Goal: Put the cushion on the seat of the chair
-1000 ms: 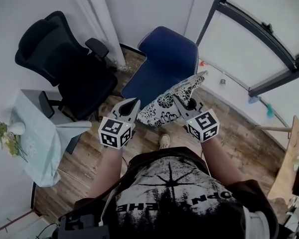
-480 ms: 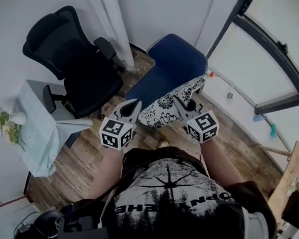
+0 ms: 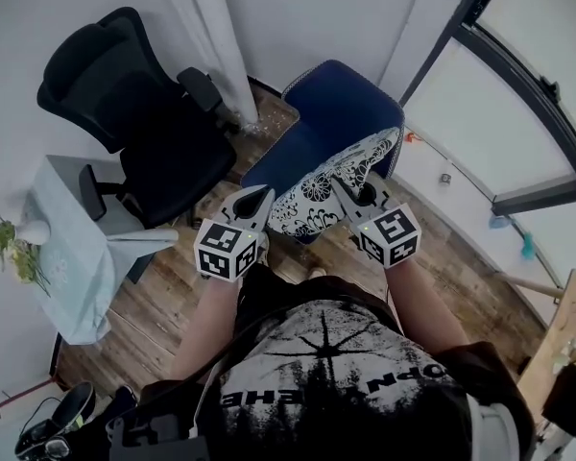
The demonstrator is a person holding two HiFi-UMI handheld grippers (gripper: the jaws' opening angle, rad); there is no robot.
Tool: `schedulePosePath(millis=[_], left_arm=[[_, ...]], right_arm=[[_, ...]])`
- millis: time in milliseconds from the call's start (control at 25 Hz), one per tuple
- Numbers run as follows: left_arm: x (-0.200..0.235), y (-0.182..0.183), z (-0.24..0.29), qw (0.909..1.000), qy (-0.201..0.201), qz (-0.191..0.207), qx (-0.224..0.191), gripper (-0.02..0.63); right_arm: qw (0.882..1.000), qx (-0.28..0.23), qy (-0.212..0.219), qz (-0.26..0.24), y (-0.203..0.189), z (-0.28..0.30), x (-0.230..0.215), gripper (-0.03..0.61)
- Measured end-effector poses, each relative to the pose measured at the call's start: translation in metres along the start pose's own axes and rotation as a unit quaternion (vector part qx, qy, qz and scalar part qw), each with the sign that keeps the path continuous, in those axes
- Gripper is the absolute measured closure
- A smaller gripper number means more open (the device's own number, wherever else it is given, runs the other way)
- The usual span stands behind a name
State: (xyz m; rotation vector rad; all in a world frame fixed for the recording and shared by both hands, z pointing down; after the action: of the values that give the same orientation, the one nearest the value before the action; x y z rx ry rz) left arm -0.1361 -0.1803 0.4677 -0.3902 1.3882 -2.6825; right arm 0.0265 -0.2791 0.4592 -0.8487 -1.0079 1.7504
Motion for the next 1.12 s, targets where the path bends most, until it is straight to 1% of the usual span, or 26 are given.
schedulePosePath(millis=[280,480,560,640,880,1120], left_arm=[[0.036,0.008,0.021,0.999,-0.043,0.006,0.005,0.597],[0.073,0.02,0.037,0.996,-0.086,0.017,0.016,0.597],[0.088,0.025,0.044,0.9938,-0.11,0.001,0.015,0.597],[0.103,0.03,0.049,0.9914,-0.129,-0.011,0.015,0.597],[0.135,0.042,0.066,0.9873,-0.155,0.015,0.032,0.597],[0.162,0.037,0.075,0.9837,-0.169,0.025,0.055,0.597]], right_arm=[[0.999,0.032,-0.024,0.004,-0.002,0.033,0.002,0.551],[0.997,0.055,-0.052,0.006,0.0,0.061,0.001,0.551],[0.996,0.065,-0.065,0.003,-0.001,0.073,-0.002,0.551],[0.994,0.072,-0.077,0.01,-0.001,0.084,-0.006,0.551],[0.991,0.082,-0.102,0.036,0.002,0.116,-0.012,0.551],[0.99,0.093,-0.098,0.035,0.005,0.151,-0.01,0.551]])
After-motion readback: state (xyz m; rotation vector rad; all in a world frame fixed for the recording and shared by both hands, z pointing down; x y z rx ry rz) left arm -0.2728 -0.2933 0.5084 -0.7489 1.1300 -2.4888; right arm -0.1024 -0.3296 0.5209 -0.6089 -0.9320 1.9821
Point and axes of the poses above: the fingertips, and each gripper's own axes: z forward along the fingers, x to its left, y out of its top, the point moved 5 cm from there along -z, backward along the fingers, and after that the axes turned 9 degrees about x, right-handed, at the moved point
